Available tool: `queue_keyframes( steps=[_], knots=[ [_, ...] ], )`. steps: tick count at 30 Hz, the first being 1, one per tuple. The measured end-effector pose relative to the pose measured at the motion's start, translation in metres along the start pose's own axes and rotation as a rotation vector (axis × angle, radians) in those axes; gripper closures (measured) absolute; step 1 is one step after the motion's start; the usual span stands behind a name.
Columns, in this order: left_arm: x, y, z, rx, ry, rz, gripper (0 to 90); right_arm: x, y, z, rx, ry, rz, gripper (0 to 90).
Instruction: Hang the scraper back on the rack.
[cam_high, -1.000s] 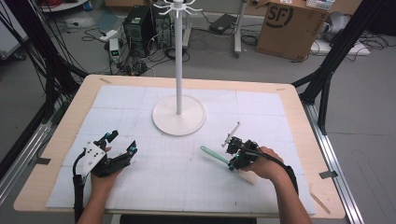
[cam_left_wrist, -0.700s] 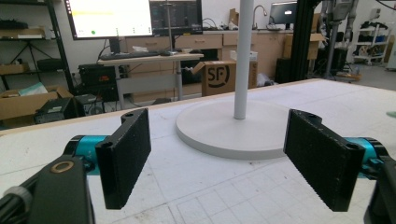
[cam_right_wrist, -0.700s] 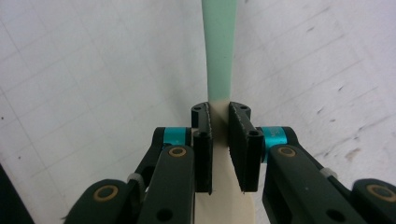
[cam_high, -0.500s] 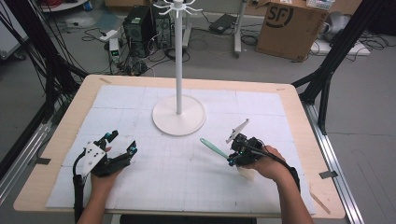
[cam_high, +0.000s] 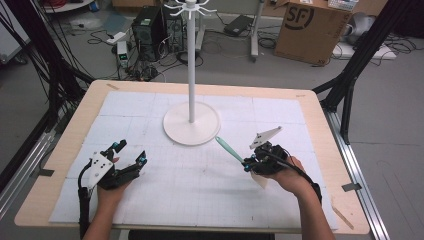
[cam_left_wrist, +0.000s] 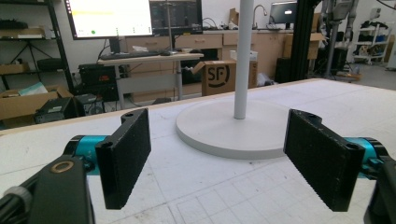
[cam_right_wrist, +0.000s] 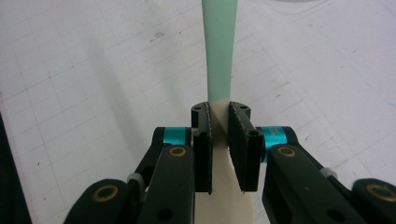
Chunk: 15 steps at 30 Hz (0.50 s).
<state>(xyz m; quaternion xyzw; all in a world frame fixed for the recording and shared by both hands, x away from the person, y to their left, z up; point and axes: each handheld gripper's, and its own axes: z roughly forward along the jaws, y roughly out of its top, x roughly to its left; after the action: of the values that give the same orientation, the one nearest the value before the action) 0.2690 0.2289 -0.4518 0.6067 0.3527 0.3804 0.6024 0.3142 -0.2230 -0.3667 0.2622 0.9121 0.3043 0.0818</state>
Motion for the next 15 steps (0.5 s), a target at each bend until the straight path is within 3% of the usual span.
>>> queue_keyframes(
  steps=[6,15],
  knots=[
    [0.0,0.0,0.0,0.0,0.0,0.0,23.5,-0.001,-0.005,-0.005,-0.103,-0.017,0.008,80.6],
    [0.0,0.0,0.0,0.0,0.001,-0.002,23.6,-0.001,-0.011,-0.005,-0.203,-0.031,0.013,80.6]
  ],
)
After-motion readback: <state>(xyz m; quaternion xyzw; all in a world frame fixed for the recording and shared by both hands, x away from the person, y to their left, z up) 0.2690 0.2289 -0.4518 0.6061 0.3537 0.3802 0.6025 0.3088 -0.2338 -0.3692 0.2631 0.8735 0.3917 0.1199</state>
